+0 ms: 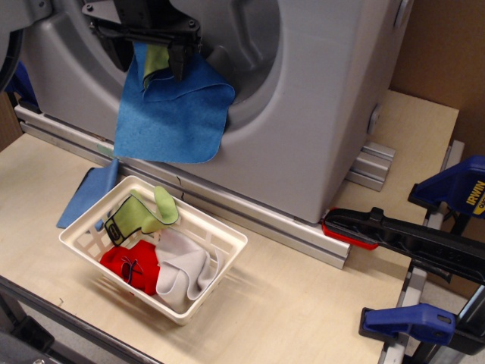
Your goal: Take clothes out of laundry machine
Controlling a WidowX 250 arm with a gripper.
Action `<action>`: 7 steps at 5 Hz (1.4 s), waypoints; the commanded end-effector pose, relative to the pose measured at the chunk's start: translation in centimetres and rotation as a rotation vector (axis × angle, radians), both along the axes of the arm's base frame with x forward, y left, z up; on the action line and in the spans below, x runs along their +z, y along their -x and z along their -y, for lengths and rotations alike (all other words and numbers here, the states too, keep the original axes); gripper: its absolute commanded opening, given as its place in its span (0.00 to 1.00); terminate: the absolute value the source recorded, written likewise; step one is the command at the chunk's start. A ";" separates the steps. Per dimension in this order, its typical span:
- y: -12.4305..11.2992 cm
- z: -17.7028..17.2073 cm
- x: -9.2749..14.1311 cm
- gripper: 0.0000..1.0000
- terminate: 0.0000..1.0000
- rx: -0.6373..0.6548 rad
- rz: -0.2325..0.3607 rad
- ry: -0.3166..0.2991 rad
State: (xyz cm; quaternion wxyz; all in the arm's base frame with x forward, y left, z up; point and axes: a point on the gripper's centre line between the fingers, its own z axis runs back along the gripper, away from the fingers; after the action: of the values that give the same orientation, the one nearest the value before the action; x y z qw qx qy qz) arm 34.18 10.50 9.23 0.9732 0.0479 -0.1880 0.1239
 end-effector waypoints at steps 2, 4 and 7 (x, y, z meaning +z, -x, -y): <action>-4.1 -2.1 -0.3 1.00 0.00 -0.020 0.020 -0.033; -3.5 -2.8 -2.7 1.00 0.00 -0.012 -0.015 -0.027; 0.1 -5.4 -3.6 0.00 0.00 0.130 0.054 -0.030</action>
State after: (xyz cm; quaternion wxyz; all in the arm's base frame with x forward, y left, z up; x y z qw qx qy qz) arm 33.41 15.39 2.87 0.9652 0.0603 -0.1768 0.1833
